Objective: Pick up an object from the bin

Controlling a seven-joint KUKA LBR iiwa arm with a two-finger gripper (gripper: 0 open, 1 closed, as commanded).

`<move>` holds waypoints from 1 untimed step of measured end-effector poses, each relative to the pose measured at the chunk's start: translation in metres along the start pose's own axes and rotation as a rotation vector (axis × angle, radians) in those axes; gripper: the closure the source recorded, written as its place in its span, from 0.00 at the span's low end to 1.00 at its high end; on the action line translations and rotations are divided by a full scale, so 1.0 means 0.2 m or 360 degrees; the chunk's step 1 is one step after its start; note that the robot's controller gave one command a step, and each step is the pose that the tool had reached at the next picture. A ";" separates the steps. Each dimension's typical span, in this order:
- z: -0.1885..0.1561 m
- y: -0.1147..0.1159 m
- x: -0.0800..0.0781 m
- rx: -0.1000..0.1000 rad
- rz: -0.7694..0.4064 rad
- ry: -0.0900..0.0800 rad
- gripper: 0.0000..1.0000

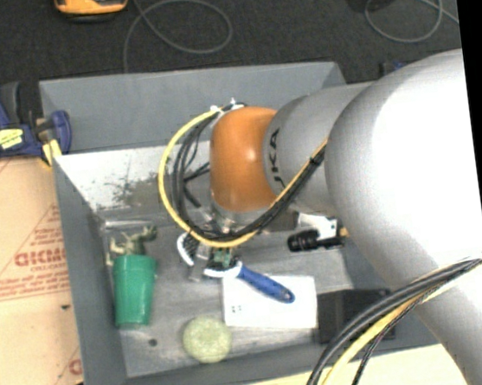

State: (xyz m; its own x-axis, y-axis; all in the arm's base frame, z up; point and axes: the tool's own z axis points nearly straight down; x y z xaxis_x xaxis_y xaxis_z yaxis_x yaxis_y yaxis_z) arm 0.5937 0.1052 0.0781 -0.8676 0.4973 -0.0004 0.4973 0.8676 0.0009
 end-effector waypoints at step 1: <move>-0.04 0.00 0.00 0.0004 0.0001 0.0005 1.00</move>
Offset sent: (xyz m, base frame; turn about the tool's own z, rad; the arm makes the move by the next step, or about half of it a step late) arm 0.0001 -0.0001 0.0150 0.0000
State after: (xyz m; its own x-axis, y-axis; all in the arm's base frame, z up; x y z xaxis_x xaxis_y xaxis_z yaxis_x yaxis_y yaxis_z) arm 0.5929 0.1048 0.0865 -0.8674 0.4976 0.0027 0.4976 0.8674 -0.0013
